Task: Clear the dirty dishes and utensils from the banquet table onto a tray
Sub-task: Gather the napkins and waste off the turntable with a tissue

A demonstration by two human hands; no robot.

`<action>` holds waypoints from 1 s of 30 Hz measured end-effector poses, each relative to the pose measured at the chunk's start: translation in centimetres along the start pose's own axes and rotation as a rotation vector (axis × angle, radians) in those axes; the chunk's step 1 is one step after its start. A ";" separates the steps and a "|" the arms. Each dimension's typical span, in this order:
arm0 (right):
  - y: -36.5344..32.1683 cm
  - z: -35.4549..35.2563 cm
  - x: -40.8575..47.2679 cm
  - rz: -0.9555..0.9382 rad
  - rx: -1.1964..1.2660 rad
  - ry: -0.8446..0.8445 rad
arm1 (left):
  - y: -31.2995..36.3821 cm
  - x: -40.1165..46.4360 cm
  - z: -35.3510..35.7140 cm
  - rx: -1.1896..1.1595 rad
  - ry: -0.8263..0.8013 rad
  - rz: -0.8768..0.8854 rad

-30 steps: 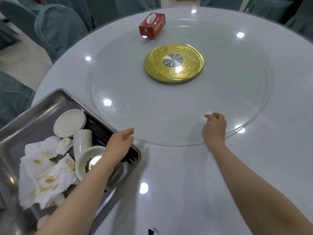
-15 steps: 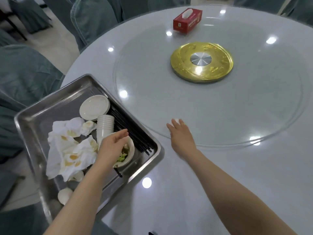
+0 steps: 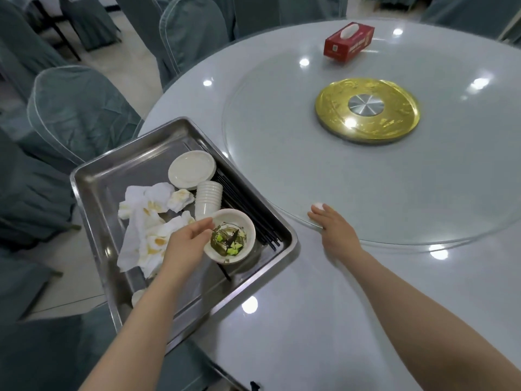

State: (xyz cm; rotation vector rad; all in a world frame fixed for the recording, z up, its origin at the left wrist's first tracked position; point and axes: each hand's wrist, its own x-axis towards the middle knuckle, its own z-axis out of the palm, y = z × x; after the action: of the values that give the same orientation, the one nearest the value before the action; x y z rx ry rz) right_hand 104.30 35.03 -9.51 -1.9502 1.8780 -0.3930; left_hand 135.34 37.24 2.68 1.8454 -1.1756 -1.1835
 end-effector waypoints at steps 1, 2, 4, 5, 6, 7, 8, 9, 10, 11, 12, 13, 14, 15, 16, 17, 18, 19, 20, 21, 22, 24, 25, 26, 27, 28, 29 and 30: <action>0.5 -0.2 -0.7 0.023 -0.006 0.014 | 0.0 0.0 0.1 -0.010 -0.014 0.000; 1.0 -0.4 -1.5 0.057 -0.005 0.030 | 0.0 0.0 0.3 -0.017 -0.032 0.002; 2.0 -0.9 -3.2 0.154 0.045 0.078 | -0.1 0.0 0.7 -0.033 -0.061 0.003; 2.5 -1.1 -4.0 0.216 0.098 0.121 | -0.2 0.1 0.9 -0.039 -0.074 0.003; 2.9 -1.4 -4.6 0.275 0.144 0.169 | -0.3 0.1 1.1 -0.042 -0.084 0.004; 3.2 -1.7 -5.1 0.322 0.168 0.212 | -0.3 0.1 1.2 -0.045 -0.092 0.002; 3.5 -2.0 -5.2 0.366 0.165 0.247 | -0.4 0.0 1.2 -0.048 -0.099 -0.001; 3.7 -2.3 -5.3 0.409 0.150 0.280 | -0.5 -0.2 1.2 -0.052 -0.103 -0.005; 3.7 -2.5 -5.2 0.451 0.125 0.311 | -0.6 -0.4 1.2 -0.060 -0.101 -0.008; 3.7 -2.6 -5.1 0.484 0.098 0.335 | -0.7 -0.5 1.1 -0.072 -0.094 -0.009; 3.4 -2.6 -4.8 0.503 0.079 0.350 | -0.8 -0.6 0.9 -0.083 -0.086 -0.011; 3.0 -2.6 -4.6 0.506 0.078 0.353 | -0.9 -0.7 0.6 -0.090 -0.077 -0.015; 2.5 -2.4 -4.2 0.488 0.073 0.337 | -1.0 -0.7 0.2 -0.090 -0.065 -0.020; 1.9 -2.0 -3.8 0.453 0.055 0.306 | -1.0 -0.7 -0.2 -0.082 -0.054 -0.025; 1.3 -1.5 -3.4 0.412 0.025 0.267 | -1.1 -0.6 -0.7 -0.073 -0.046 -0.030; 0.8 -1.0 -3.0 0.373 -0.001 0.228 | -1.2 -0.5 -1.2 -0.069 -0.036 -0.035; 0.2 -0.6 -2.5 0.346 -0.013 0.201 | -1.4 -0.5 -1.7 -0.074 -0.023 -0.041; -0.4 -0.4 -2.1 0.330 -0.011 0.181 | -1.6 -0.5 -2.2 -0.089 -0.009 -0.048; -1.0 -0.3 -1.7 0.317 -0.006 0.164 | -1.9 -0.5 -2.6 -0.109 0.004 -0.055; -1.4 -0.3 -1.4 0.306 0.002 0.146 | -2.2 -0.5 -3.1 -0.123 0.012 -0.063; -1.8 -0.4 -1.1 0.300 0.014 0.125 | -2.5 -0.5 -3.5 -0.126 0.019 -0.067; -2.7 -0.6 -0.7 0.300 0.059 0.091 | -3.0 -0.6 -4.3 -0.126 0.031 -0.069; -3.5 -0.7 -0.5 0.292 0.087 0.087 | -3.3 -0.7 -4.7 -0.137 0.039 -0.071; -4.6 -0.8 -0.5 0.267 0.119 0.099 | -3.5 -0.7 -5.2 -0.154 0.048 -0.072; -6.0 -0.8 -0.4 0.225 0.155 0.126 | -3.8 -0.8 -5.7 -0.171 0.059 -0.072; -7.7 -0.8 -0.3 0.167 0.189 0.162 | -4.0 -0.9 -6.2 -0.184 0.071 -0.071; -9.7 -0.7 -0.2 0.097 0.219 0.188 | -4.3 -0.9 -6.8 -0.199 0.086 -0.072; -11.8 -0.6 0.0 0.023 0.248 0.199 | -4.6 -1.0 -7.5 -0.214 0.107 -0.074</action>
State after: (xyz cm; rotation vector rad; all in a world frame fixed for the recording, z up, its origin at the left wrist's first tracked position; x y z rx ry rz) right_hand 114.42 35.13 -3.45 -1.7784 1.8652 -0.7991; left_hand 143.63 40.31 2.02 1.7784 -0.8921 -1.1864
